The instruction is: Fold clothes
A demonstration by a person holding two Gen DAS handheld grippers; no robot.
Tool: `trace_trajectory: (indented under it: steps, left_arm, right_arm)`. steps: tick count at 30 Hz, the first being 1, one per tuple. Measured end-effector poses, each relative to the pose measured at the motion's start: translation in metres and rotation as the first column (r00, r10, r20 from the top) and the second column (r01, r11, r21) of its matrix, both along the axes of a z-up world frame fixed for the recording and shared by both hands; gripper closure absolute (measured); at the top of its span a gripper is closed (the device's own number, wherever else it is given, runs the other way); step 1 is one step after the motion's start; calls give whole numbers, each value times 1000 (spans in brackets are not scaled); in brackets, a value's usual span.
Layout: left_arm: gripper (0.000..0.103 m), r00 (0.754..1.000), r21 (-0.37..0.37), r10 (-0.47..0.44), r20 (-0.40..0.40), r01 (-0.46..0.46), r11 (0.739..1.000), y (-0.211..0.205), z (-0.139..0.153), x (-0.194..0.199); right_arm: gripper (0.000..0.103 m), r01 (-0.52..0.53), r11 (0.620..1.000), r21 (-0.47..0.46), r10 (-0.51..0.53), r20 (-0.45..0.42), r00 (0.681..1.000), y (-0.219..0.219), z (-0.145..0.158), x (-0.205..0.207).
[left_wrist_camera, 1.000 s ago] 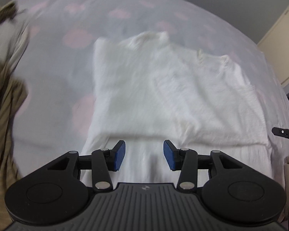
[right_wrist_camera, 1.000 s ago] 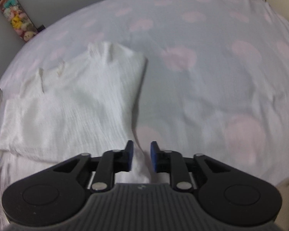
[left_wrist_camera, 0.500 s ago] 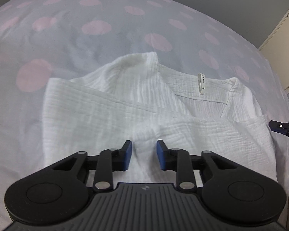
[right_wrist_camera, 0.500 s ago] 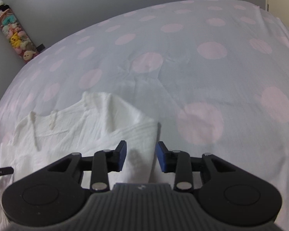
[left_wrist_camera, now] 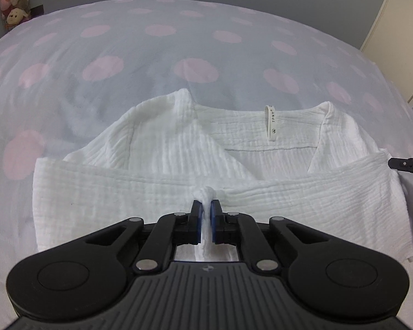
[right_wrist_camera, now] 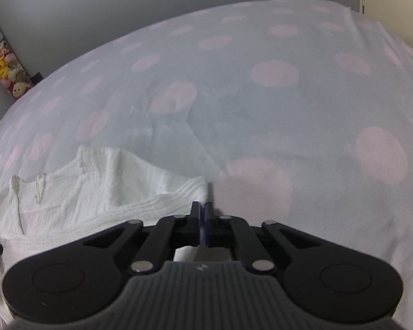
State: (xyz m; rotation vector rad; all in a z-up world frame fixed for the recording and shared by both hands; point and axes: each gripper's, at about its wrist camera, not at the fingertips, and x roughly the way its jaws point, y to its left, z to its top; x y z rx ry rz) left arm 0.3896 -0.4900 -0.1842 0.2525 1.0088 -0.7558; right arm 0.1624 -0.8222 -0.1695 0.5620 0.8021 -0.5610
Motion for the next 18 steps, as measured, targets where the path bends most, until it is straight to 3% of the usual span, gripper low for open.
trace_trajectory:
  steps: [5,10,14,16,18]
  left_arm:
    - [88,1000,-24,-14,20,15,1000,20,15,-9]
    - [87,1000,-16,3,26,-3,1000,41,26,-25]
    - [87,1000,-24,25,-3,-25,999,63,32,-40]
    - [87,999,-32,35,-10,-35,999,75,35,-48]
    - [87,999,-31,49,-14,-50,998,88,38,-55]
  right_arm:
    - [77,-13,999,30,12,46,999,10,10,-24]
    - [73,-86,995,56,82,68,994,44,15,-54]
    - [71,-75,991,109,70,48,996,58,-4,-60]
    - [73,-48,984,169,36,73,997,57,-13,-64]
    - [100,-33,988,150,23,69,997,59,-12,-67]
